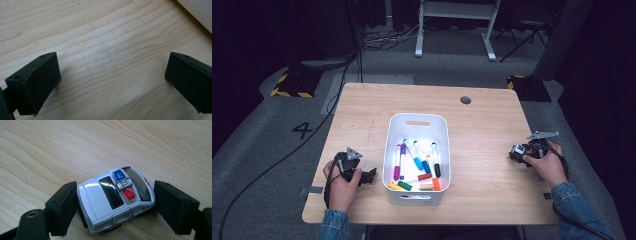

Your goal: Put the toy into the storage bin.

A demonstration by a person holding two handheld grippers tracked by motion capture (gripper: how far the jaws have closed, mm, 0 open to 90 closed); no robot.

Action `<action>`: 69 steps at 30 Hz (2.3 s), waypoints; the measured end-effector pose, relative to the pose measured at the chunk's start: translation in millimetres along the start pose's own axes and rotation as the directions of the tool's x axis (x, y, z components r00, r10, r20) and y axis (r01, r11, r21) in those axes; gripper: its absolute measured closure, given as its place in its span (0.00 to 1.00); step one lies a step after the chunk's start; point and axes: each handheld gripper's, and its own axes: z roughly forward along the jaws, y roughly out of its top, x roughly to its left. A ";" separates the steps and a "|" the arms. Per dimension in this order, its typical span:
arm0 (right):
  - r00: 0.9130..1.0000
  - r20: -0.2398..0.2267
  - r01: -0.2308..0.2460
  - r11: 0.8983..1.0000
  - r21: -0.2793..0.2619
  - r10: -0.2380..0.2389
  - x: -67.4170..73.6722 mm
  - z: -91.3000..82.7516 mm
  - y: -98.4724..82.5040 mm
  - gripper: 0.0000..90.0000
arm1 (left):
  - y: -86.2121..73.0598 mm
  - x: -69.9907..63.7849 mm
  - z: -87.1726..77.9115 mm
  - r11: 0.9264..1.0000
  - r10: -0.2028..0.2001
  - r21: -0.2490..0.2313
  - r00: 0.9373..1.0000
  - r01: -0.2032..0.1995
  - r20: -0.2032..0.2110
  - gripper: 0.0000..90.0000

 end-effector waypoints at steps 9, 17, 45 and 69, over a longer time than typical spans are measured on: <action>1.000 0.010 0.001 1.000 -0.029 -0.001 1.0 -1.2 -4.5 0.26 | 0.0 0.0 0.0 1.000 0.000 0.000 1.000 0.000 0.000 0.00; 1.000 0.009 0.000 1.000 -0.007 0.000 4.3 -2.4 -2.8 0.27 | 0.0 0.1 -0.1 1.000 0.000 0.000 1.000 0.000 -0.001 0.00; 0.995 -0.063 0.071 0.994 -0.081 -0.076 52.1 -50.0 44.9 0.27 | 0.0 0.1 -0.1 1.000 0.000 0.000 1.000 0.000 -0.001 0.00; 0.942 -0.213 0.218 0.956 -0.196 -0.258 146.8 -98.5 106.1 0.27 | 0.1 0.1 -0.1 1.000 0.001 0.000 1.000 -0.001 -0.001 0.00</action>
